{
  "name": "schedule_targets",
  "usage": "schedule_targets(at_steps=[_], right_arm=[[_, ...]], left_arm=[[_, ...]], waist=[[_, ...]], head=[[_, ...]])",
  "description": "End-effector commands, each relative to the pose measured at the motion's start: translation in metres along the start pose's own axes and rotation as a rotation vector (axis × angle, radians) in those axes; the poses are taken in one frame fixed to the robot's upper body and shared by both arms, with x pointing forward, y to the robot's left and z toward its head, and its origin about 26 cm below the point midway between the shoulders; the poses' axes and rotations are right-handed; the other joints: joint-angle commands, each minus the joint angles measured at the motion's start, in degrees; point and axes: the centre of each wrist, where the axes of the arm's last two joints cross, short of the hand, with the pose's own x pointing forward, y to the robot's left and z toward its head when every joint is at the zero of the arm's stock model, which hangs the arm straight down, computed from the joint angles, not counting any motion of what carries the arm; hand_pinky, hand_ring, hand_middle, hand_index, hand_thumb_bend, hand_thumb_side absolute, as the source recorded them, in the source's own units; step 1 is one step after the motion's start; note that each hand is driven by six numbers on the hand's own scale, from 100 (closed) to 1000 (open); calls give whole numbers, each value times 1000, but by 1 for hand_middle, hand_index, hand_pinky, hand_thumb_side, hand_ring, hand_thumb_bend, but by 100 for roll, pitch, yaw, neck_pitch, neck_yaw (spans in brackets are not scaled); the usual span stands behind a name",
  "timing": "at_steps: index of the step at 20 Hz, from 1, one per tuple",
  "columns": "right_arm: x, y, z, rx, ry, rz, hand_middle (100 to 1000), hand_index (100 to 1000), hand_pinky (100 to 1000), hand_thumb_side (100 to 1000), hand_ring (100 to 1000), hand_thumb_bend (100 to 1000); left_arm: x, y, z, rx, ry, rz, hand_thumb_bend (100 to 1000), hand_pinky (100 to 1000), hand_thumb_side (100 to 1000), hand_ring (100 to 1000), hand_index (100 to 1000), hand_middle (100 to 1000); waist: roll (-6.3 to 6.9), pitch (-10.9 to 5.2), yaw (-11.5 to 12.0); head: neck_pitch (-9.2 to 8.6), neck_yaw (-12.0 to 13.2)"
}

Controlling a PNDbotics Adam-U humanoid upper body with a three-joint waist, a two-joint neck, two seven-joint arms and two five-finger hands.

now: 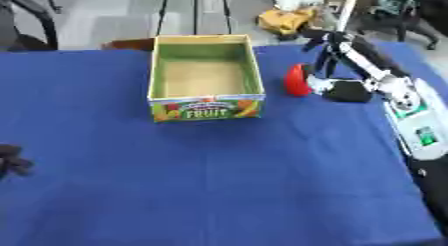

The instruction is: Pick up objects on the table and place them in the box.

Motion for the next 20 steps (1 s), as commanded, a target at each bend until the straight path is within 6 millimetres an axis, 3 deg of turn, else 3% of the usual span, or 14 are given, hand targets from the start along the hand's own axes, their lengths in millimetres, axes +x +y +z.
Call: schedule_targets(at_steps=[1, 13, 20], right_arm=[[-4, -24, 2, 60, 13, 113, 813, 994, 469, 439, 623, 125], [-35, -55, -8, 133, 94, 246, 841, 1000, 499, 479, 660, 256], [-52, -58, -25, 188, 170, 284, 864, 1000, 538, 569, 734, 288]], left_arm=[[5, 6, -5, 3, -27, -10, 830, 554, 887, 348, 542, 379], [4, 6, -3, -5, -20, -14, 830, 554, 889, 347, 541, 378], [4, 5, -3, -15, -18, -13, 829, 554, 890, 346, 541, 377]], waist=[[-10, -102, 6], [-11, -121, 71], [45, -108, 149]], head=[[-2, -15], [10, -75], [6, -132]])
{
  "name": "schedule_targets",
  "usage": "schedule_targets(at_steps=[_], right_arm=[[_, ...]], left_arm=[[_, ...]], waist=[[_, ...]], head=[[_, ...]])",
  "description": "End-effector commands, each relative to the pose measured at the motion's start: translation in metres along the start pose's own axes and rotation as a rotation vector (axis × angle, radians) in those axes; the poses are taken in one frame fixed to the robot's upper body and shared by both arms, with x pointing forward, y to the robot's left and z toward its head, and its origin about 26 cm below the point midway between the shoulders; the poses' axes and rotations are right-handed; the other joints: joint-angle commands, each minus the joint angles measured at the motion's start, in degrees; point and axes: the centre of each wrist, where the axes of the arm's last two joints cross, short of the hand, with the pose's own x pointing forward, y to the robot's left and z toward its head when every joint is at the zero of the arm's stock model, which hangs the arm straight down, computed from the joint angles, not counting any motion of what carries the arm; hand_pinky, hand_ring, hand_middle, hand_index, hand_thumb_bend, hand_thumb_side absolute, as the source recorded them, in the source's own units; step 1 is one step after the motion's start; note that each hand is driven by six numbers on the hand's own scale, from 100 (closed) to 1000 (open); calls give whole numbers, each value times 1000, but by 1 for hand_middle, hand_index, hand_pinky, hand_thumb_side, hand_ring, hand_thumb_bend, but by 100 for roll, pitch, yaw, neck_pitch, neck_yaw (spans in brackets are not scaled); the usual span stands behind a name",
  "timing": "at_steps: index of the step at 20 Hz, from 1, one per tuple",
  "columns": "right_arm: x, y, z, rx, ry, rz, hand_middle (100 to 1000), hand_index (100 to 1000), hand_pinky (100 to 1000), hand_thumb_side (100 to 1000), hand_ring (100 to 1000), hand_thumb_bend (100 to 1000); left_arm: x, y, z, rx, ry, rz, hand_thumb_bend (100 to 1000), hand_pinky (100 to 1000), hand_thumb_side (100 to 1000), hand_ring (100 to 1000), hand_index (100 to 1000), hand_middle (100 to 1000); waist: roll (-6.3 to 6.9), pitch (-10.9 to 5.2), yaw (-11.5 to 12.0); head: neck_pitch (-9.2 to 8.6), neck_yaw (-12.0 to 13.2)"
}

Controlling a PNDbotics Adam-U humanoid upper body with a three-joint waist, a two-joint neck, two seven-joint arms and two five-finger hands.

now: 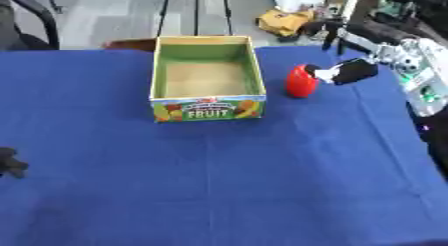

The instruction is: Pick up objects on the table and place them in the box.

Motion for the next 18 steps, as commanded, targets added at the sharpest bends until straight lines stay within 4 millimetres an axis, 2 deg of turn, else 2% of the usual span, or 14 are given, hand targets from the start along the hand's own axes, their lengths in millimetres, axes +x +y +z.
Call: schedule_targets(at_steps=[1, 4, 12, 18], right_arm=[[-11, -10, -1, 21, 55, 35, 866, 1000, 544, 578, 754, 285], [-17, -4, -10, 44, 104, 18, 867, 1000, 569, 603, 790, 258], [-27, 20, -24, 57, 241, -54, 857, 1000, 581, 646, 802, 155], [-26, 30, -31, 55, 275, -80, 853, 1000, 582, 647, 795, 133]], left_arm=[[5, 5, -3, -10, -20, -11, 829, 554, 890, 346, 540, 377], [5, 5, -4, -14, -20, -10, 829, 554, 891, 345, 540, 376], [8, 3, -6, -27, -27, -6, 829, 554, 892, 344, 539, 375], [9, 2, -7, -32, -32, -3, 830, 554, 894, 343, 539, 374]], waist=[[19, -86, 33], [40, -72, 78], [64, -10, 236], [70, 48, 303]], head=[[1, -40], [-5, -73], [-36, -170], [-49, -212]])
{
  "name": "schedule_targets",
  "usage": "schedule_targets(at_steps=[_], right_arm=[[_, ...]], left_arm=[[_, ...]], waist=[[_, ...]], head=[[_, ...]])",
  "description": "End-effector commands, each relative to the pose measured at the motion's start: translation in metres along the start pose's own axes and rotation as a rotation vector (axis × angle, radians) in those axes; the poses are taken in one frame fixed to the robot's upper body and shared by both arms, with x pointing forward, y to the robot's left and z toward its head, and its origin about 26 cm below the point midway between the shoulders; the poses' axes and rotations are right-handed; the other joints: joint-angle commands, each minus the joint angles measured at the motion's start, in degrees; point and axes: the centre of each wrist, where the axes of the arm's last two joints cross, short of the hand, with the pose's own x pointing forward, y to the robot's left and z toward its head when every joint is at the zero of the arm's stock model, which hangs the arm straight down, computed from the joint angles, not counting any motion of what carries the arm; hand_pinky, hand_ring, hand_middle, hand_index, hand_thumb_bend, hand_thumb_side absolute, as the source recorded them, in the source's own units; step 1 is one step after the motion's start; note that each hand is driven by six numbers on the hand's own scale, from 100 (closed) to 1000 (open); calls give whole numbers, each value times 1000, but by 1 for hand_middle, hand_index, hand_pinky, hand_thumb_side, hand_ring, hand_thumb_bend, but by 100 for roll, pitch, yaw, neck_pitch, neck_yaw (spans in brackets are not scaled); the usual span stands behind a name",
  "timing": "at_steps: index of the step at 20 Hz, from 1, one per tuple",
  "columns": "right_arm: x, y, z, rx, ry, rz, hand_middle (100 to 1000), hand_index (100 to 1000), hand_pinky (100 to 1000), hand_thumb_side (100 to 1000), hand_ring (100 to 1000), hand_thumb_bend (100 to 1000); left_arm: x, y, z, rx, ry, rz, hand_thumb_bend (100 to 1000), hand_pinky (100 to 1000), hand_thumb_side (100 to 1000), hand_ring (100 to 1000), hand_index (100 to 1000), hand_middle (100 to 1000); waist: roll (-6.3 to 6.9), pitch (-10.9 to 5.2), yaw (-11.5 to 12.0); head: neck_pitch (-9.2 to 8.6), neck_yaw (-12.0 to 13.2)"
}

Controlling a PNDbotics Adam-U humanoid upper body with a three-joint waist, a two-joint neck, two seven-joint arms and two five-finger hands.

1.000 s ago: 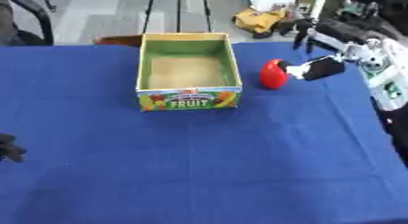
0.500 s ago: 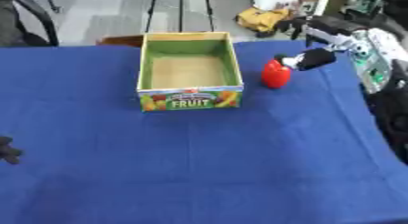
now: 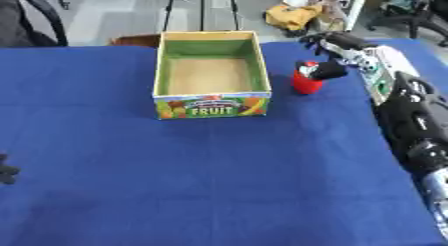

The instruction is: Pick up objects on the table and place them in the box.

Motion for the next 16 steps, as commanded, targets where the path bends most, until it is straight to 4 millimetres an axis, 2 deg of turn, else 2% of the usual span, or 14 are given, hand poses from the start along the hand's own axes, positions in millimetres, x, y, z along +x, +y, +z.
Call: schedule_targets(at_steps=[1, 16], right_arm=[[-3, -15, 1, -36, 19, 13, 853, 1000, 582, 653, 794, 130], [-8, -4, 2, -14, 71, 57, 861, 1000, 603, 684, 812, 165]], left_arm=[[9, 3, -6, -11, -36, -5, 830, 554, 894, 343, 539, 374], [11, 2, -8, -10, -44, -3, 833, 553, 893, 342, 538, 373]], waist=[[9, -63, 14], [19, -12, 70]], head=[[-43, -31], [-49, -25]])
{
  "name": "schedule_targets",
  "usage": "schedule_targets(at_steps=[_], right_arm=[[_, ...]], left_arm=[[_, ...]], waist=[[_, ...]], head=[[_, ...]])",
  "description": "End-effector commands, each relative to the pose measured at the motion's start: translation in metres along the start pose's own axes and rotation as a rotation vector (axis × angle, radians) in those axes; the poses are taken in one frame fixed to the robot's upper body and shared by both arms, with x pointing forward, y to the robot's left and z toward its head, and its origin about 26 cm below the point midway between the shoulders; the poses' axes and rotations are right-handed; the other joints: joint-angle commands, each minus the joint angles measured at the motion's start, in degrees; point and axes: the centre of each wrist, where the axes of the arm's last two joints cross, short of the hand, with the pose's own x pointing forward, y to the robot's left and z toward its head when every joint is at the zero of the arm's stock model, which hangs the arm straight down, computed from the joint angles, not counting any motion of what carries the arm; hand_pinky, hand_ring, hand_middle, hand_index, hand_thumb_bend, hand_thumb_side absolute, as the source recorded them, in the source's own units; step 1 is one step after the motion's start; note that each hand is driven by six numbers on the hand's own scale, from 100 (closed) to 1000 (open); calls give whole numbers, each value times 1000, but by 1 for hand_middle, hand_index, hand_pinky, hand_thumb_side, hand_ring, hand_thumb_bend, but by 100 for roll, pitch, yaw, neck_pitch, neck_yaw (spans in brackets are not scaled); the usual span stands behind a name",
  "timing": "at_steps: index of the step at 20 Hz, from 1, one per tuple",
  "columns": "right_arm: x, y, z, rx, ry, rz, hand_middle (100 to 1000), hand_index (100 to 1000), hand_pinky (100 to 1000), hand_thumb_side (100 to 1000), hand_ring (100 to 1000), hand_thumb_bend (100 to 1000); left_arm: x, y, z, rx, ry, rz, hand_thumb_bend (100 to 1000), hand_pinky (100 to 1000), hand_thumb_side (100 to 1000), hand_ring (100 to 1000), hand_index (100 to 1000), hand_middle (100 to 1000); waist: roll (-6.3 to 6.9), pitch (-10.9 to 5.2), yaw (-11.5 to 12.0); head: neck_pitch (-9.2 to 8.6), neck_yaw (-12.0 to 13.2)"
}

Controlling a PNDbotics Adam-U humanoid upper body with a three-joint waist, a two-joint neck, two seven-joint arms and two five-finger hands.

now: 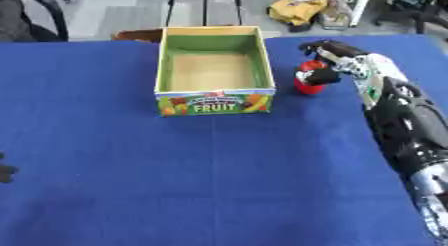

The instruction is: Pick up objects on the table and place them in the box.

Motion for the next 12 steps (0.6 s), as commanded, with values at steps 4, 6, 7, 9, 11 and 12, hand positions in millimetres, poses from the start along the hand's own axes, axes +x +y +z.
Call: schedule_targets(at_steps=[4, 6, 7, 9, 11, 12], right_arm=[[-7, -7, 4, 14, 16, 50, 868, 1000, 613, 734, 820, 185], [-9, -3, 5, 40, 17, 59, 873, 1000, 623, 754, 825, 196], [-9, -2, 5, 51, 17, 63, 875, 1000, 631, 768, 828, 203], [-10, 3, 5, 83, 17, 72, 877, 1000, 625, 793, 826, 205], [-11, 7, 5, 113, 18, 76, 879, 1000, 617, 815, 823, 207], [-11, 10, 5, 128, 20, 77, 879, 1000, 610, 819, 820, 206]], left_arm=[[9, 2, -6, -8, -36, -5, 832, 553, 894, 342, 538, 373], [9, 2, -6, -7, -37, -4, 833, 554, 893, 342, 538, 373], [9, 2, -6, -7, -37, -4, 832, 554, 893, 342, 538, 373], [9, 2, -6, -7, -38, -3, 832, 554, 893, 342, 538, 373], [9, 2, -6, -7, -38, -3, 832, 554, 893, 342, 538, 373], [10, 2, -6, -7, -38, -2, 832, 554, 893, 342, 538, 373]], waist=[[16, -81, -7], [20, -81, -8], [23, -80, -9], [33, -78, -15], [43, -78, -25], [48, -79, -30]], head=[[-44, 0], [-41, 1], [-41, 3], [-40, 9], [-36, 10], [-36, 8]])
